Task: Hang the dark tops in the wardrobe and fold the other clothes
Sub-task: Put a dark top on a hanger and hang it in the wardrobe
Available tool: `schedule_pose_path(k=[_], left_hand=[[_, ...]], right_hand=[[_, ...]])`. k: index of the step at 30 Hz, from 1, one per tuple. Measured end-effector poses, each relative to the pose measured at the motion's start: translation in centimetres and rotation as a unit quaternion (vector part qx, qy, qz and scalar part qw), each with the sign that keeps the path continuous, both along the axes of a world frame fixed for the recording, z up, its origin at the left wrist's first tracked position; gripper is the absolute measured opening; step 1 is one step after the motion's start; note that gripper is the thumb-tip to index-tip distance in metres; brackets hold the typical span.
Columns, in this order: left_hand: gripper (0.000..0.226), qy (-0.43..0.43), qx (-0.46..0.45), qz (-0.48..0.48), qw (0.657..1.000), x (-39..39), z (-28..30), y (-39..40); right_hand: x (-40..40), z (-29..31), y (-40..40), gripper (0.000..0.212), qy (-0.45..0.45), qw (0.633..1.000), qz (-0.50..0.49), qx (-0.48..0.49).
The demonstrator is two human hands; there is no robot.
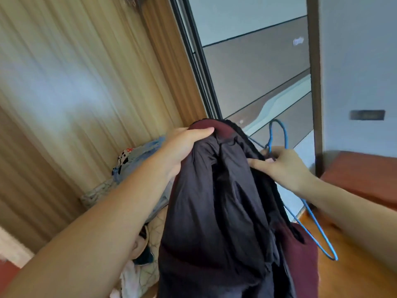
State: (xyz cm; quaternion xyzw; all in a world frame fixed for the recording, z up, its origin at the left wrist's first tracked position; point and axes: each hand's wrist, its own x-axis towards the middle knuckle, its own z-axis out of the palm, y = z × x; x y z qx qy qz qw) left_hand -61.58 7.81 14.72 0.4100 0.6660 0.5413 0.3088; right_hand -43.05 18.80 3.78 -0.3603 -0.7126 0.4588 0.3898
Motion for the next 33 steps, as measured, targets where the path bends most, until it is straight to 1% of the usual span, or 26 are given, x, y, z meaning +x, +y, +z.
schedule_pose_path(k=[2, 4, 5, 7, 9, 11, 13, 15, 17, 20, 22, 24, 26, 28, 30, 33], left_hand=[[0.036, 0.003, -0.018, 0.003, 1.0, 1.0, -1.9, 0.8], [0.034, 0.021, -0.026, 0.008, 0.999, 1.8, -3.8, 1.8], [0.03, 0.03, -0.034, 0.009, 0.999, 2.2, -4.7, 2.3], [0.022, 0.038, -0.057, 0.017, 0.998, 2.5, -6.3, 2.9], [0.021, 0.04, -0.082, 0.037, 0.995, 2.4, -7.8, 3.3], [0.022, 0.04, -0.098, 0.048, 0.993, 2.3, -9.0, 3.7], [0.027, 0.032, -0.109, 0.05, 0.992, 2.3, -9.9, 3.8], [0.024, 0.03, -0.119, 0.052, 0.991, 2.3, -10.3, 3.8], [0.01, 0.03, -0.118, 0.063, 0.991, 2.2, -10.5, 3.7], [0.005, 0.025, -0.113, 0.081, 0.99, 2.1, -10.5, 3.6], [0.006, 0.029, -0.105, 0.092, 0.99, 1.8, -10.1, 3.5], [0.005, 0.034, -0.093, 0.106, 0.989, 1.6, -9.4, 3.3], [0.014, 0.039, -0.075, 0.113, 0.99, 1.4, -8.4, 3.1], [0.017, 0.059, -0.049, 0.112, 0.991, 1.3, -7.6, 3.1], [0.011, 0.115, -0.039, 0.102, 0.987, 1.5, -7.0, 3.1], [0.012, 0.235, -0.042, 0.075, 0.968, 2.3, -6.4, 3.1]], right_hand=[[1.4, -2.6, -1.0, 0.037, 0.056, 0.997, -0.04, 0.023], [2.8, -4.4, -1.3, 0.05, 0.09, 0.993, -0.071, 0.018], [3.6, -5.1, -1.2, 0.054, 0.098, 0.992, -0.079, -0.001], [4.8, -6.1, -0.9, 0.053, 0.135, 0.986, -0.082, -0.061], [5.9, -7.0, -0.7, 0.046, 0.195, 0.967, -0.1, -0.133], [6.9, -8.0, -0.6, 0.043, 0.236, 0.947, -0.116, -0.184], [7.2, -9.1, -0.8, 0.049, 0.257, 0.936, -0.092, -0.224], [7.0, -10.2, -1.1, 0.055, 0.249, 0.934, -0.066, -0.25], [6.6, -11.5, -1.2, 0.05, 0.252, 0.932, -0.047, -0.258], [6.7, -13.4, -1.0, 0.041, 0.267, 0.927, 0.004, -0.263], [7.2, -14.8, -0.8, 0.038, 0.251, 0.932, 0.031, -0.261], [7.7, -16.2, -1.0, 0.038, 0.228, 0.936, 0.036, -0.265], [7.9, -17.5, -1.2, 0.039, 0.203, 0.939, 0.025, -0.275], [7.8, -18.7, -1.7, 0.047, 0.139, 0.956, 0.008, -0.26], [7.2, -19.5, -2.5, 0.055, 0.072, 0.972, 0.002, -0.224], [6.1, -18.7, -3.4, 0.055, 0.046, 0.977, -0.024, -0.206]])
